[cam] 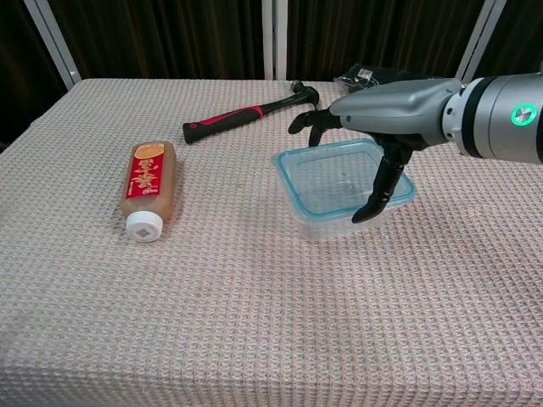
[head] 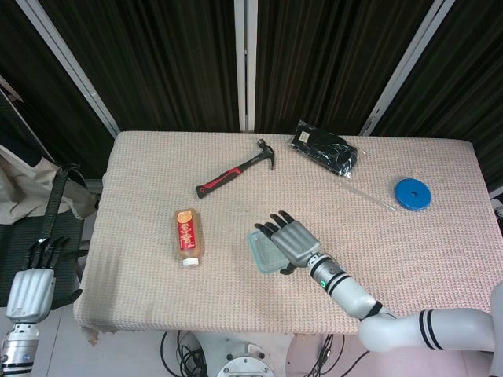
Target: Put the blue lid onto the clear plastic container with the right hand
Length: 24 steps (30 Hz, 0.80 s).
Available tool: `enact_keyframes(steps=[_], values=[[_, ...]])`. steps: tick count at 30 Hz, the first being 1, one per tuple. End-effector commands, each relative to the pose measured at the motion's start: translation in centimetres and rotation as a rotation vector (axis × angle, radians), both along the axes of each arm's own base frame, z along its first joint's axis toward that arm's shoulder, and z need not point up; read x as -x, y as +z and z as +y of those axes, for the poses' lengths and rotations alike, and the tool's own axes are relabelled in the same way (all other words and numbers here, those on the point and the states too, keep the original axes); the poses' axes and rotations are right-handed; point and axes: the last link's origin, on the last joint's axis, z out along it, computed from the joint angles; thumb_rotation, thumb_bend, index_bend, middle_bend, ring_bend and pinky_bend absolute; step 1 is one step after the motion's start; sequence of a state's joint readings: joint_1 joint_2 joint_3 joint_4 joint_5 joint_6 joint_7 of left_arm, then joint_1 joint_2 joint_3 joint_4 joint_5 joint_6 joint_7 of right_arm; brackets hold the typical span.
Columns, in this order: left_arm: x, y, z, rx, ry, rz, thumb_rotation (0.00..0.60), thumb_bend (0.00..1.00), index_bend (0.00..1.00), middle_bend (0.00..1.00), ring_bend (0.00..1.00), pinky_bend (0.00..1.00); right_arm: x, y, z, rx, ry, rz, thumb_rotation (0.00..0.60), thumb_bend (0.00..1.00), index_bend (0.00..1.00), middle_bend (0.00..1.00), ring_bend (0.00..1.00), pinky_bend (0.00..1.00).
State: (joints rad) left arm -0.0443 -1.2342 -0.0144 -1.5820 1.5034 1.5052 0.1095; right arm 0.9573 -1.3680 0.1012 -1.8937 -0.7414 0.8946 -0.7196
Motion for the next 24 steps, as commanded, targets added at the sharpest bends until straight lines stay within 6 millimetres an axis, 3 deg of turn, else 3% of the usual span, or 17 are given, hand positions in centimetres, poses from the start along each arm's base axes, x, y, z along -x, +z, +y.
enact_keyframes(steps=[1,24], values=[[0.0,0.0,0.0,0.001,0.001,-0.001,0.600,0.00,0.08,0.07,0.00,0.00,-0.2,-0.5,-0.1,-0.001,-0.002,0.011,0.600,0.08,0.00,0.36,0.00,0.00],[0.0,-0.1,-0.2,-0.001,0.005,-0.002,0.600,0.00,0.08,0.07,0.00,0.00,0.8,-1.1,-1.1,0.010,-0.036,0.027,0.600,0.08,0.00,0.36,0.00,0.00]])
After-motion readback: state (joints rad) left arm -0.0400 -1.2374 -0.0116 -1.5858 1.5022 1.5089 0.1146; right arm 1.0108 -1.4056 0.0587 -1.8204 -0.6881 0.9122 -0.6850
